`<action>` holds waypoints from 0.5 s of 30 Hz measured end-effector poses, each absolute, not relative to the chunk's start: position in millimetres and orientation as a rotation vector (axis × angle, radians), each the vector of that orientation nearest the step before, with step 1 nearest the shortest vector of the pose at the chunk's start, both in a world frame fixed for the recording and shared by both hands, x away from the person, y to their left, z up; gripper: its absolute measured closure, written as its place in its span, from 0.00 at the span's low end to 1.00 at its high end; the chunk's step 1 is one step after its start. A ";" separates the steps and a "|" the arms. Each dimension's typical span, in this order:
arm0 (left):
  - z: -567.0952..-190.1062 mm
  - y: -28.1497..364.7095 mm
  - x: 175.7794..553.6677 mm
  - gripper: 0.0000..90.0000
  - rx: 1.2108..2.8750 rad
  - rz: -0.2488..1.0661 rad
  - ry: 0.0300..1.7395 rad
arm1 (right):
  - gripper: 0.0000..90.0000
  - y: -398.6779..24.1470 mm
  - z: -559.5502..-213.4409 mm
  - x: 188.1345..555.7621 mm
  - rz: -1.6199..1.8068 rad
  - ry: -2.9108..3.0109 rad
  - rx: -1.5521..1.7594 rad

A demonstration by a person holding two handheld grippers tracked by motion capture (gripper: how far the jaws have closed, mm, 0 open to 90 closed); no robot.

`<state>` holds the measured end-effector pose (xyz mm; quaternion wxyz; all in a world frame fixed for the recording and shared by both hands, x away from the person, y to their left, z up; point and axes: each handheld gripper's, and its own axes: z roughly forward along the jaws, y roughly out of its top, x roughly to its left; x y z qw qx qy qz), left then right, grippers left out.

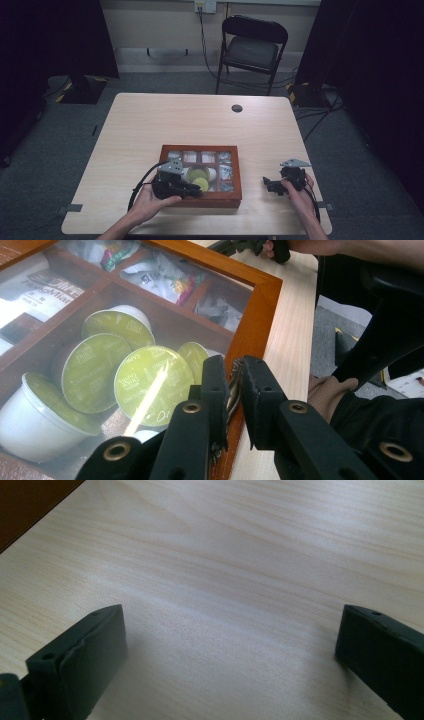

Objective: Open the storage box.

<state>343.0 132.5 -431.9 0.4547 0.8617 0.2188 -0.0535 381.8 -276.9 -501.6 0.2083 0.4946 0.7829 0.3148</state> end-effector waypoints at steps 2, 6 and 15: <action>-430.1 132.7 343.4 0.90 2.129 -0.136 0.543 | 0.00 -276.9 -501.7 381.8 0.876 2.179 1.376; -426.1 134.0 344.3 0.90 2.108 -0.138 0.549 | 0.00 -276.9 -501.7 381.8 0.876 2.179 1.376; -417.2 137.2 347.0 0.90 2.066 -0.148 0.559 | 0.00 -276.9 -501.7 381.8 0.876 2.179 1.377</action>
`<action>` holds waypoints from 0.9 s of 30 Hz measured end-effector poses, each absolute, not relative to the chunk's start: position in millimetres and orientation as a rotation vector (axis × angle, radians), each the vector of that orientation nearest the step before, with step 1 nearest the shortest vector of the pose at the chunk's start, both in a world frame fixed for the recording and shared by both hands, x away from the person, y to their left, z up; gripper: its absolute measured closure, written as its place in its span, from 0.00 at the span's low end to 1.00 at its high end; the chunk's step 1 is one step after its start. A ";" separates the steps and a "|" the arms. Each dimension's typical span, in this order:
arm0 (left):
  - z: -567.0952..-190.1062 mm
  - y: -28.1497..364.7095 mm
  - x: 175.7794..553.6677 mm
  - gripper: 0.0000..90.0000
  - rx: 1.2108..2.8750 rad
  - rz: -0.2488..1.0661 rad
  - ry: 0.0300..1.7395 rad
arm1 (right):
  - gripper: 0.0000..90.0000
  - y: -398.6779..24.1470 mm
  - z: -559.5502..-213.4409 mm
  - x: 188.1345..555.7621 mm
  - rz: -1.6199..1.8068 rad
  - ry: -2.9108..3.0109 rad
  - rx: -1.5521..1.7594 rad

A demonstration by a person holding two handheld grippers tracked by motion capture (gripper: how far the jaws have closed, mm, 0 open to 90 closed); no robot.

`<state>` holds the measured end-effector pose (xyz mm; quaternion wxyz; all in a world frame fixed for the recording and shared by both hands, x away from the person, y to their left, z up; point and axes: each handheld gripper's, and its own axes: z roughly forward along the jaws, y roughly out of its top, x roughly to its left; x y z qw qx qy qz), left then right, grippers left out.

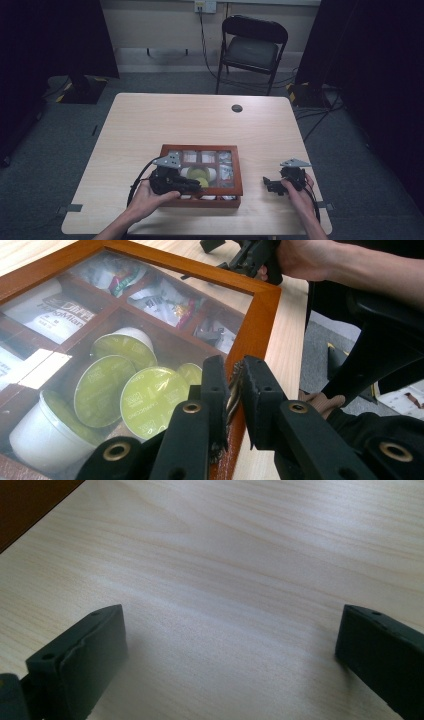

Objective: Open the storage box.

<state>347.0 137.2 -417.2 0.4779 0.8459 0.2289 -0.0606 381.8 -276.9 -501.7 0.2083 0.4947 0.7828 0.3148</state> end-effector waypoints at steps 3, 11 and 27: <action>-415.4 136.2 347.0 0.90 2.078 -0.139 0.552 | 0.00 -276.9 -501.7 381.8 0.876 2.179 1.376; -412.0 136.5 349.1 0.90 2.077 -0.153 0.559 | 0.00 -276.9 -501.6 381.8 0.876 2.179 1.377; -406.0 140.1 352.8 0.90 2.033 -0.175 0.581 | 0.00 -276.7 -501.6 381.7 0.875 2.177 1.378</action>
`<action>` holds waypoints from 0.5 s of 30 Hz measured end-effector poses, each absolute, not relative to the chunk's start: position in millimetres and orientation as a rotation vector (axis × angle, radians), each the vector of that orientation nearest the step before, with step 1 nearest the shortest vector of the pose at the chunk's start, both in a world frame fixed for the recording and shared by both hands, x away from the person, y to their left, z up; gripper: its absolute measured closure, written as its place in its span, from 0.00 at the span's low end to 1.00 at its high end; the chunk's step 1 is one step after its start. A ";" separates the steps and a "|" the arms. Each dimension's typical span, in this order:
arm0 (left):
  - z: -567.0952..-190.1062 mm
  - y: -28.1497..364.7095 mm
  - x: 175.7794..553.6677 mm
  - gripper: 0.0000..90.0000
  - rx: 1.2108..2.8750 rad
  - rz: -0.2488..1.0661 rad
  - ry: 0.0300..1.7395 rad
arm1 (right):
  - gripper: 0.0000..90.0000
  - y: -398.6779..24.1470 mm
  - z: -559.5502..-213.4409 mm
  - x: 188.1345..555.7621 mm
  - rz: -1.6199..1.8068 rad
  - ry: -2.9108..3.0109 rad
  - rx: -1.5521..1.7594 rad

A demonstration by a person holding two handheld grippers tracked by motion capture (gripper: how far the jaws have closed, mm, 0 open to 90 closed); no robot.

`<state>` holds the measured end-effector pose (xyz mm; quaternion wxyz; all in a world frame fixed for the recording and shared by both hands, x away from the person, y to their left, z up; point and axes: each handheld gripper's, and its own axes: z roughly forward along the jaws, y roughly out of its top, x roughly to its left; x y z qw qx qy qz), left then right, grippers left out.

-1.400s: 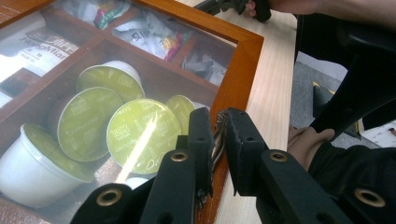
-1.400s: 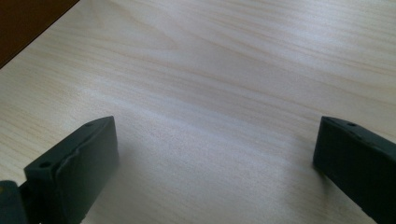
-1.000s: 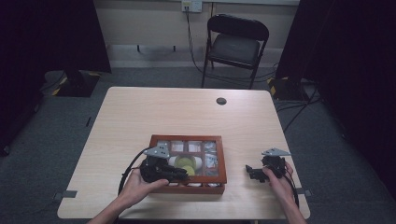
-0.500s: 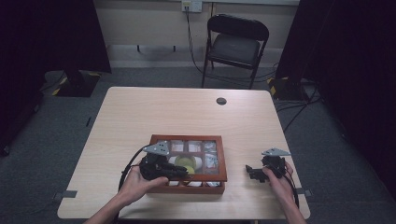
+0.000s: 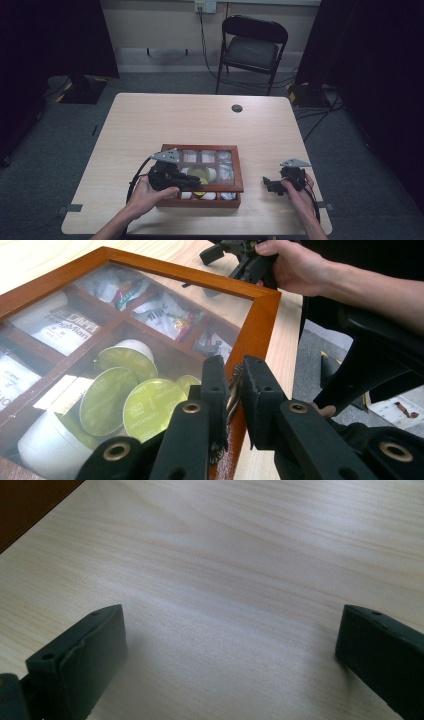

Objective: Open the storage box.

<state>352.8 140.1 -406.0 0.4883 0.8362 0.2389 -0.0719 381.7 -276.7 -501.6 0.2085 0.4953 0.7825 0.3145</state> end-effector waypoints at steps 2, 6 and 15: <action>-403.9 140.5 353.7 0.90 2.028 -0.175 0.581 | 0.00 -276.7 -501.6 381.7 0.875 2.178 1.378; -398.6 141.1 356.2 0.90 2.018 -0.178 0.584 | 0.00 -276.7 -501.6 381.7 0.875 2.177 1.378; -387.1 142.1 364.5 0.90 2.008 -0.207 0.598 | 0.00 -276.7 -501.6 381.7 0.875 2.178 1.378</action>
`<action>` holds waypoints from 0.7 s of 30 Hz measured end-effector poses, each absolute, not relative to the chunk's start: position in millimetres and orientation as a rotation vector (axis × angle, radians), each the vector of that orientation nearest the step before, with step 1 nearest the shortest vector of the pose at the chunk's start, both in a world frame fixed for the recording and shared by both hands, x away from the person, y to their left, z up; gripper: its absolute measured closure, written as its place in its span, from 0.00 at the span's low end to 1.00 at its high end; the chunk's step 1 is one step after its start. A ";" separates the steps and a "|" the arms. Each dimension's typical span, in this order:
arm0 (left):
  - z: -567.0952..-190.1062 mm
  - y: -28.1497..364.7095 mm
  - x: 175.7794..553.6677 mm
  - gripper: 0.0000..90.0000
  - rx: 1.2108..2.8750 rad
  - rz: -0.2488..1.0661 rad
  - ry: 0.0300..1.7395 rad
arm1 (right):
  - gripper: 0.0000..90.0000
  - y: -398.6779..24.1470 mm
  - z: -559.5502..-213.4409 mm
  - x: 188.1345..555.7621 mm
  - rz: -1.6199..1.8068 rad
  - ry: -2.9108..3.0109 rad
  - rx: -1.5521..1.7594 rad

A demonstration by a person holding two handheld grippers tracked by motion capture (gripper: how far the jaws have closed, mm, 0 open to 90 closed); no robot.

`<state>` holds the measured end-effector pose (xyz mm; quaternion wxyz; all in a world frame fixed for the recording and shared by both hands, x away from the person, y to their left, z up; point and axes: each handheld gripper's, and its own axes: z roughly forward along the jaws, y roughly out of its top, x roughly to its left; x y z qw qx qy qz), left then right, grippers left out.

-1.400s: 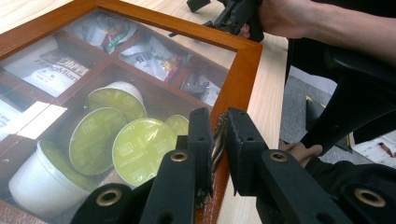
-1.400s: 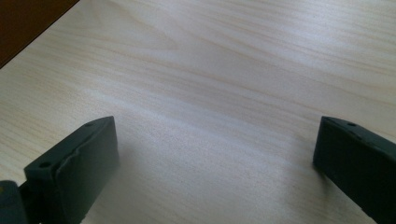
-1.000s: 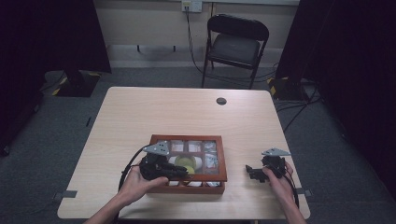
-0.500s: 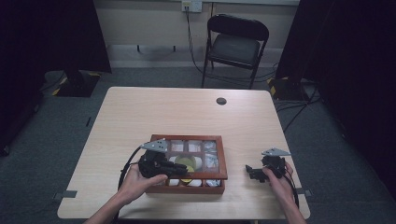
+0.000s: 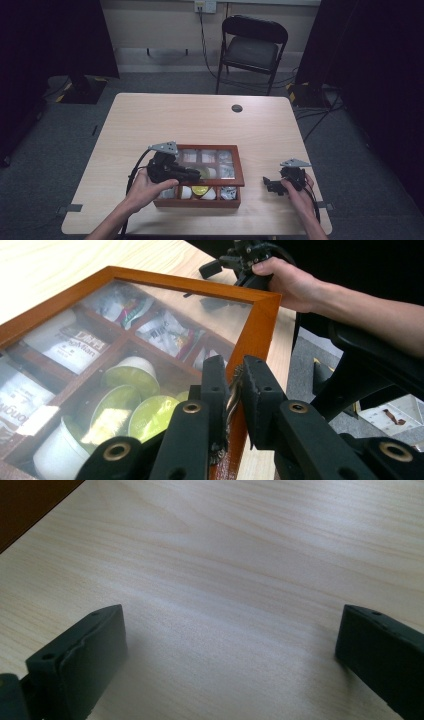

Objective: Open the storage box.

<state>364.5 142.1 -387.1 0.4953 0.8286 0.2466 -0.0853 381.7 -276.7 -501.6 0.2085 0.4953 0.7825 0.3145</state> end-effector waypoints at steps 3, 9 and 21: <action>-385.4 142.4 366.1 0.90 2.006 -0.216 0.603 | 0.00 -276.8 -501.6 381.7 0.875 2.178 1.378; -383.1 141.3 368.2 0.90 2.026 -0.229 0.601 | 0.00 -276.7 -501.6 381.7 0.875 2.178 1.378; -371.8 141.3 376.1 0.90 2.026 -0.241 0.610 | 0.00 -276.8 -501.6 381.7 0.875 2.178 1.378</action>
